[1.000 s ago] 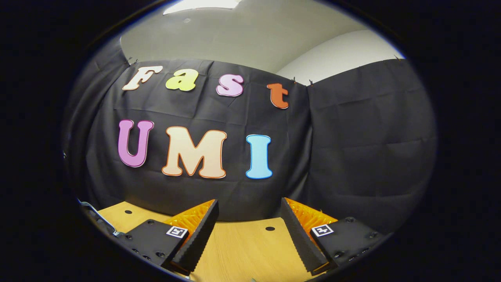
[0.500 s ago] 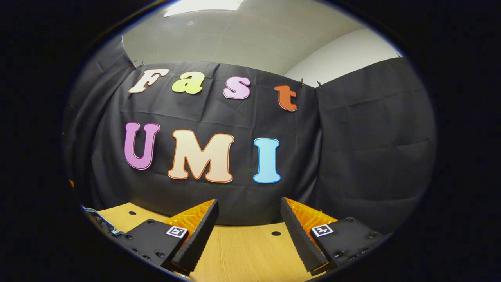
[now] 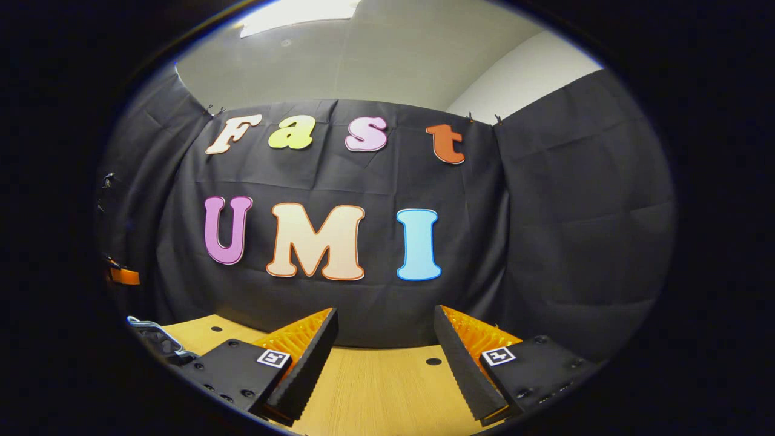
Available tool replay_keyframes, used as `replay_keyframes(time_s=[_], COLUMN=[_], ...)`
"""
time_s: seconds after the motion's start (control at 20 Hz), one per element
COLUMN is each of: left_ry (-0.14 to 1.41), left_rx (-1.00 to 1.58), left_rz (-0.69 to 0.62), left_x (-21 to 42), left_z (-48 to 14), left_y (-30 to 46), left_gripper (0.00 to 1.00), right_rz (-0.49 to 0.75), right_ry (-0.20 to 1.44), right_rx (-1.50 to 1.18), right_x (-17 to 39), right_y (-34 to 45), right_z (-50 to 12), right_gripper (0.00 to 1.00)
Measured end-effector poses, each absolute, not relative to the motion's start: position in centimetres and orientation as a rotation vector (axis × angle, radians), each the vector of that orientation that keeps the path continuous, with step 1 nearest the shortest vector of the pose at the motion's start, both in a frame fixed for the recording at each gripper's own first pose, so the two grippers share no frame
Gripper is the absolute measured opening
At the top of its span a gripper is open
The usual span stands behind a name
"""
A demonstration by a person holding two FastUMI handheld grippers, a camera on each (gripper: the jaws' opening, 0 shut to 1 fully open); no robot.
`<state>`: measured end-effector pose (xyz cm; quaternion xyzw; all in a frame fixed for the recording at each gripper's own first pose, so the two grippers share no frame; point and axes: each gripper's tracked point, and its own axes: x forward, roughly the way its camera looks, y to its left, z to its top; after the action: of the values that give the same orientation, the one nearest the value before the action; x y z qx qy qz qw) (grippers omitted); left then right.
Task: First open the suitcase, pack the skin care products into it, and then close the suitcase.
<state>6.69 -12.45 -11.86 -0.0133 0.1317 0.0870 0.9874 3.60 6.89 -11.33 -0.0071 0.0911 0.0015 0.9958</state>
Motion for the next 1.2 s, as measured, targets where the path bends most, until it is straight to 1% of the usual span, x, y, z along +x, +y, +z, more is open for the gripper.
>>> replay_keyframes(time_s=[0.05,0.2,0.3,0.35,0.4,0.75,0.9,1.2], left_ry=[0.270,0.298,0.308,0.319,0.331,0.459,0.513,0.629], left_rx=[-0.019,-0.012,-0.017,-0.019,-0.021,-0.075,-0.083,-0.067], left_rz=[0.146,0.077,0.036,0.022,0.005,-0.119,-0.174,-0.250], left_x=[6.8,7.2,7.0,6.7,6.2,3.1,1.2,-1.8], left_z=[-11.9,-12.9,-13.9,-14.5,-15.2,-22.2,-25.0,-31.2], left_y=[-14.7,-20.9,-24.7,-26.4,-28.1,-39.1,-42.6,-46.8], left_gripper=[0.93,0.92,0.94,0.93,0.93,0.94,0.94,0.93], right_rz=[0.013,0.050,0.082,0.098,0.113,0.211,0.261,0.291], right_ry=[0.186,0.195,0.207,0.214,0.219,0.259,0.278,0.317], right_rx=[-0.002,0.004,0.012,0.015,0.019,0.044,0.040,0.033], right_x=[3.7,3.9,3.9,3.8,3.7,2.0,1.3,-0.7], right_y=[6.3,4.7,4.2,3.9,3.7,3.5,3.7,3.1], right_z=[-11.4,-11.9,-12.4,-12.8,-13.1,-14.7,-15.4,-16.5], right_gripper=[0.98,0.98,0.98,1.00,0.98,0.98,0.99,0.99])
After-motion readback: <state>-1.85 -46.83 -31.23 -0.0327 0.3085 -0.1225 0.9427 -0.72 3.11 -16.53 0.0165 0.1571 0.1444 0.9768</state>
